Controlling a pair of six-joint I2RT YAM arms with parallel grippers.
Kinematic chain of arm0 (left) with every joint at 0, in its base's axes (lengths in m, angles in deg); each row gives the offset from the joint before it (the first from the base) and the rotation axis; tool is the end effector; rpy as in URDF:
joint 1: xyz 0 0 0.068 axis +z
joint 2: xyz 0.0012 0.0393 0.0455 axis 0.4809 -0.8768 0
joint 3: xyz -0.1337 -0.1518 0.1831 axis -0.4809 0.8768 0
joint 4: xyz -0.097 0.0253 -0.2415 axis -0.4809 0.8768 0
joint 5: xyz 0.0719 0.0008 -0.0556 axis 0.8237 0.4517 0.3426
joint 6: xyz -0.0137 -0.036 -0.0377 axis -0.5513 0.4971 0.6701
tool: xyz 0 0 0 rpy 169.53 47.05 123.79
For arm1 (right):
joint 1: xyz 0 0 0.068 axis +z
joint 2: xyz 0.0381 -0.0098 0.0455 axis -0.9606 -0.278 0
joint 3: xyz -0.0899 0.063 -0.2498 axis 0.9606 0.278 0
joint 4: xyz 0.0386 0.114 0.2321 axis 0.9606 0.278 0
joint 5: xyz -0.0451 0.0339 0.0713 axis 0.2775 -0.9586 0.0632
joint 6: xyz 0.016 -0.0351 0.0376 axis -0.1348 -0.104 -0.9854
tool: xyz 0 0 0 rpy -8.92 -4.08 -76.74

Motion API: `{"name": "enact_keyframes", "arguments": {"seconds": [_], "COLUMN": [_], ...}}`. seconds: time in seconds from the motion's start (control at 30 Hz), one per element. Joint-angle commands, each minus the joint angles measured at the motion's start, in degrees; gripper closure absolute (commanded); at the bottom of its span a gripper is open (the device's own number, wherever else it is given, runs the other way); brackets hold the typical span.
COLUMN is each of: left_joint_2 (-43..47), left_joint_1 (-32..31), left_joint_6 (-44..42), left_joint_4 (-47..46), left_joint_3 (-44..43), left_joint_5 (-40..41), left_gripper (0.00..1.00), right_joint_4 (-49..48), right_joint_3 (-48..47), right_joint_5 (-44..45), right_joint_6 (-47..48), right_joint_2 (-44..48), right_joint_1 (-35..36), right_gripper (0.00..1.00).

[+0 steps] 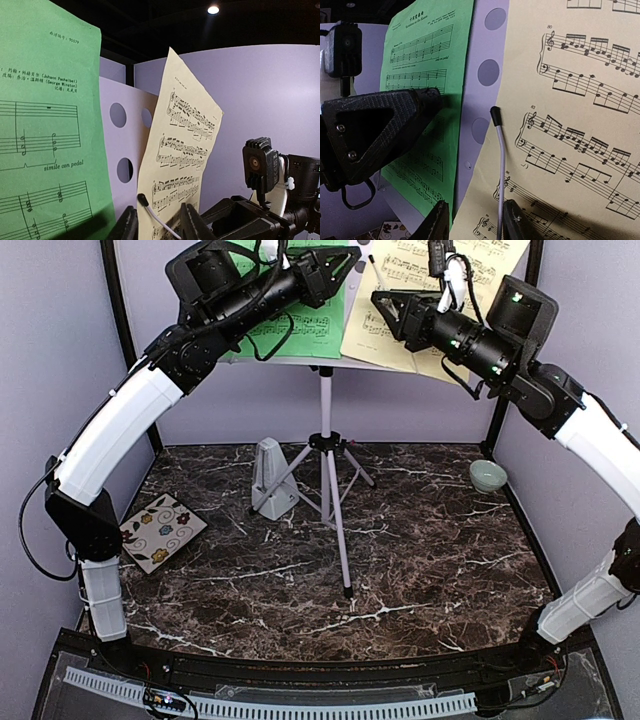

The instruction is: Set up the instrument practice props

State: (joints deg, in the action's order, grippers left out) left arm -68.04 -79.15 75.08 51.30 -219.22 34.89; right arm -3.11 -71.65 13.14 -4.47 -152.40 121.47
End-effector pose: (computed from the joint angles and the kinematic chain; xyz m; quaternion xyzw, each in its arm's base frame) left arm 0.2461 -0.3069 0.5893 0.2671 0.4275 -0.4249 0.7519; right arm 0.2032 0.2187 0.5395 -0.2095 0.5646 0.3128 0.7345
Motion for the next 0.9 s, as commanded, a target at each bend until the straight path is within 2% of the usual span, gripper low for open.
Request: {"name": "enact_keyframes", "arguments": {"seconds": [0.0,0.23,0.5,0.63,0.87], "left_joint_2": [2.0,5.5,10.0,10.4,7.7], "left_joint_1": [0.1,-0.5,-3.5,-6.3,-8.8], "left_joint_6": [-0.9,-1.8,-3.3,-0.9,7.7], "left_joint_4": [0.0,1.5,3.7,3.5,4.1], "left_joint_3": [-1.2,3.2,9.4,12.3,12.8], "left_joint_5": [-0.1,0.4,4.6,7.3,12.0], "left_gripper": [0.69,0.69,0.69,0.69,0.71], "right_joint_4": [-1.6,1.5,8.7,10.2,9.6], "right_joint_3": [-2.0,-2.6,-0.1,0.9,0.7], "right_joint_5": [-3.0,-4.7,3.5,4.8,-3.7], "right_joint_6": [0.7,0.2,-2.7,-8.6,-19.7], "right_joint_2": [2.2,5.8,12.3,14.1,14.6], "right_joint_1": [-0.2,-0.2,-0.8,-6.3,-20.0], "right_gripper": [0.62,0.59,0.59,0.6,0.58]}}
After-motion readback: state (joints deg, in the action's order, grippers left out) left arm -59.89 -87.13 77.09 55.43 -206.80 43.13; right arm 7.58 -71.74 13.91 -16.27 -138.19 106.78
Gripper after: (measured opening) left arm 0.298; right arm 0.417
